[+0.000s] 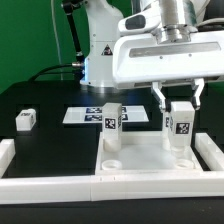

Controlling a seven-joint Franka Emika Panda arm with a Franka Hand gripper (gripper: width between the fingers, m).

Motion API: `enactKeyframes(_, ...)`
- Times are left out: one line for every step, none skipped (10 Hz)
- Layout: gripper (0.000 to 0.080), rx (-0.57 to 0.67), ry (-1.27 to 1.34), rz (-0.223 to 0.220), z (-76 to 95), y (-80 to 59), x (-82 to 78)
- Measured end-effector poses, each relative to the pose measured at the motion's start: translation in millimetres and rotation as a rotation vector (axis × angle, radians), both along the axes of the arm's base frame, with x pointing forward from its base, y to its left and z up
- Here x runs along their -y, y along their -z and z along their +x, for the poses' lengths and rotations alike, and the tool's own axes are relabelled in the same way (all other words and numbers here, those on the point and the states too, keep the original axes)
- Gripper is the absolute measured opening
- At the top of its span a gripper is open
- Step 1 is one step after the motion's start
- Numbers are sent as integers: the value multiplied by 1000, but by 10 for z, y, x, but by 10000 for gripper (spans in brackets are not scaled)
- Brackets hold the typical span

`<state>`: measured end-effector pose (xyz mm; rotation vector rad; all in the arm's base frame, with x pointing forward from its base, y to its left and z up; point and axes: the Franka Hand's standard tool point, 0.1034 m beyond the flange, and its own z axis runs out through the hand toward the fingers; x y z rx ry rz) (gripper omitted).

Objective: Assemble square table

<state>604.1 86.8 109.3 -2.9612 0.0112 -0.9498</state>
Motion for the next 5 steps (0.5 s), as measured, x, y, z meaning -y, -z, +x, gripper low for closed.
enactKeyframes(290, -3, 0, 0, 10, 20, -3)
enactKeyframes(290, -3, -2, 1, 30, 25, -20)
enactKeyframes(290, 1, -2, 3, 69, 16, -26)
enactKeyframes(290, 5, 2, 2, 110, 21, -6)
enactKeyframes(290, 6, 4, 1, 142, 41, 4)
